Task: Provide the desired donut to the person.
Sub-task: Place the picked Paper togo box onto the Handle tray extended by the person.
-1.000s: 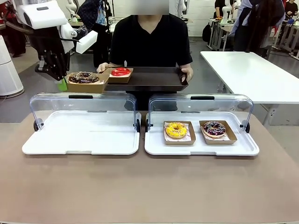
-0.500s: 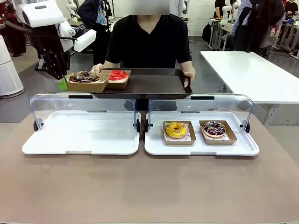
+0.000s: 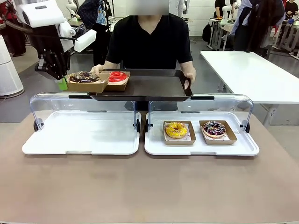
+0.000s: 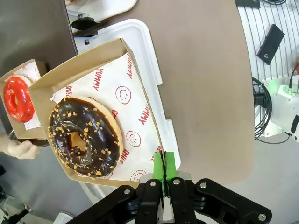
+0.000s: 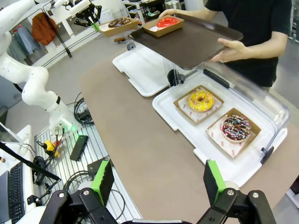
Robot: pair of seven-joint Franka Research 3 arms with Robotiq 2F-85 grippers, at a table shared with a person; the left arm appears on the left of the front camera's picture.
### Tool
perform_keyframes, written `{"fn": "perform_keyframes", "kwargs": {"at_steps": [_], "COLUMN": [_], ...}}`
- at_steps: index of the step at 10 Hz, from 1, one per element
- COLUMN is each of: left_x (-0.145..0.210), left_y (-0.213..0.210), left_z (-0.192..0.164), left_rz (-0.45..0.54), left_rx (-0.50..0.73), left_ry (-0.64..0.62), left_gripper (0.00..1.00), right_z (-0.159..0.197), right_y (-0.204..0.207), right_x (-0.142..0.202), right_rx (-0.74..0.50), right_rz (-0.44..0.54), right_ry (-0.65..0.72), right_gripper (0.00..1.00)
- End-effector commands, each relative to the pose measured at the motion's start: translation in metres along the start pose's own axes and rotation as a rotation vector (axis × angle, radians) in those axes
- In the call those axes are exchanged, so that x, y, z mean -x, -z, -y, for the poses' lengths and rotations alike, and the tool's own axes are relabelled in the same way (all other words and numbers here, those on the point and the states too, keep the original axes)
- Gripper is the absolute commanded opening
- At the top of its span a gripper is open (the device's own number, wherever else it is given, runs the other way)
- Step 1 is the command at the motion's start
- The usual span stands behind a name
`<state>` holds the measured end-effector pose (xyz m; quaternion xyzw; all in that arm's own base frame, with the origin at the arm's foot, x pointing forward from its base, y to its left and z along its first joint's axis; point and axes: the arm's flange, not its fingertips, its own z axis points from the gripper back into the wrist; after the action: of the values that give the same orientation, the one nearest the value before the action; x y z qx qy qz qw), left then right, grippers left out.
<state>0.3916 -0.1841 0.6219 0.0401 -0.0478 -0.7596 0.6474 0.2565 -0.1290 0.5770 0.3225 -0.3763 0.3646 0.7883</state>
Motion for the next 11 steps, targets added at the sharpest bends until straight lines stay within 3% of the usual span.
{"fn": "perform_keyframes", "kwargs": {"at_steps": [1,4,6,7,9,11], "left_x": [0.001,0.000,-0.036,-0.060,-0.103,-0.149], "left_y": [-0.001,0.000,-0.026,-0.043,-0.059,-0.048], "left_z": [0.002,0.000,0.002,-0.009,-0.038,-0.077], "left_rz": [-0.009,0.000,0.054,0.034,0.047,0.019], "left_rx": [-0.005,0.000,-0.056,-0.080,-0.126,-0.104], "left_ry": [-0.016,0.000,0.041,0.089,0.124,0.129], "left_gripper": [0.00,0.02,0.02,0.02,0.02,0.02], "right_z": [0.000,0.000,0.000,0.000,0.000,0.000], "right_y": [0.000,0.000,0.000,0.000,0.000,0.000], "right_x": [0.001,0.001,0.001,0.001,0.001,0.001], "right_rx": [-0.009,-0.009,-0.009,-0.009,-0.009,-0.009], "right_rz": [0.009,0.009,0.009,0.009,0.009,0.009], "right_ry": [-0.004,-0.004,-0.004,-0.004,-0.004,-0.004], "right_gripper": [1.00,1.00,1.00,1.00,1.00,1.00]}}
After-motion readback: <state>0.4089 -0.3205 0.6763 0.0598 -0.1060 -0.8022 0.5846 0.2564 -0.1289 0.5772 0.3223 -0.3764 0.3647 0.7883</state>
